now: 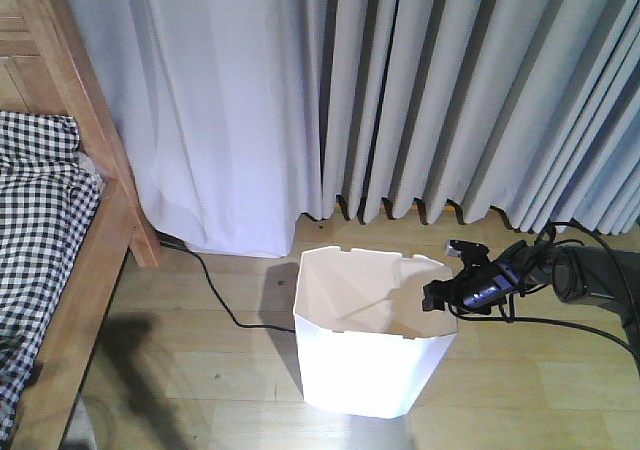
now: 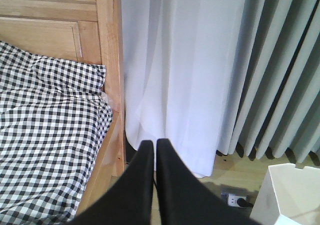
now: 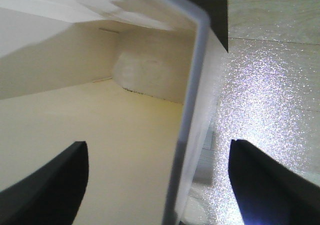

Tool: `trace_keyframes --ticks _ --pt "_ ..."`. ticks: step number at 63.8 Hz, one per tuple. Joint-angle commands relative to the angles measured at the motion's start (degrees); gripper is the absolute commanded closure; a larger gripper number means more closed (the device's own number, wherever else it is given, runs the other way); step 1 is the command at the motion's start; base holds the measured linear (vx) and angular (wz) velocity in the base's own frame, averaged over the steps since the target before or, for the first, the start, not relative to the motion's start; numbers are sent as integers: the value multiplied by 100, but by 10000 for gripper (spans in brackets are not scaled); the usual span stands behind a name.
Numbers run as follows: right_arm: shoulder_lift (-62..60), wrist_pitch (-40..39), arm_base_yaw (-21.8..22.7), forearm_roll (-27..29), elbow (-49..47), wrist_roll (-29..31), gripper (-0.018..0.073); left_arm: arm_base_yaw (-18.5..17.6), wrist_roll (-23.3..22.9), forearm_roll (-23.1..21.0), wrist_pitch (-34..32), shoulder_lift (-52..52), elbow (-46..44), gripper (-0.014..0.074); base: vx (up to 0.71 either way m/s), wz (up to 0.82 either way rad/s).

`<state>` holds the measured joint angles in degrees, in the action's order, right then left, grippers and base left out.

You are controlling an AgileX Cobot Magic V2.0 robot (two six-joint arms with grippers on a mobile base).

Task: Move trash bin to bedside with robot
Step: 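Open the right gripper and lift it away from the bin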

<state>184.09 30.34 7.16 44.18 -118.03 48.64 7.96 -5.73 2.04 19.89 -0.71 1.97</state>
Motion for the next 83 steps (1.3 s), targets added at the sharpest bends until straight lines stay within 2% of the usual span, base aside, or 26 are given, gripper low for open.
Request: trace_keyframes --ticks 1,15,26,38,45,51,61,83 --pt "-415 143 13 51 -103 33 -7 -17 -25 -13 -376 -81 19 603 0 0" --pt "-588 677 32 -14 -80 49 -7 -17 -25 -13 -376 -81 19 603 0 0" --pt "-895 492 78 -102 356 -289 -7 -17 -25 -13 -376 -81 19 603 0 0" --pt "-1617 -272 63 72 1624 99 -7 -17 -25 -13 -376 -81 19 603 0 0" --pt "-2299 -1085 102 111 2606 149 -7 -17 -25 -13 -376 -81 19 603 0 0" --pt "-2903 -1477 102 58 3395 614 -7 -17 -25 -13 -376 -81 19 603 0 0" --pt "-3825 -1568 102 73 4535 1261 -7 -17 -25 -13 -376 -81 19 603 0 0" --pt "-6916 -1588 71 84 6495 1594 -7 -17 -25 -13 -376 -81 19 603 0 0"
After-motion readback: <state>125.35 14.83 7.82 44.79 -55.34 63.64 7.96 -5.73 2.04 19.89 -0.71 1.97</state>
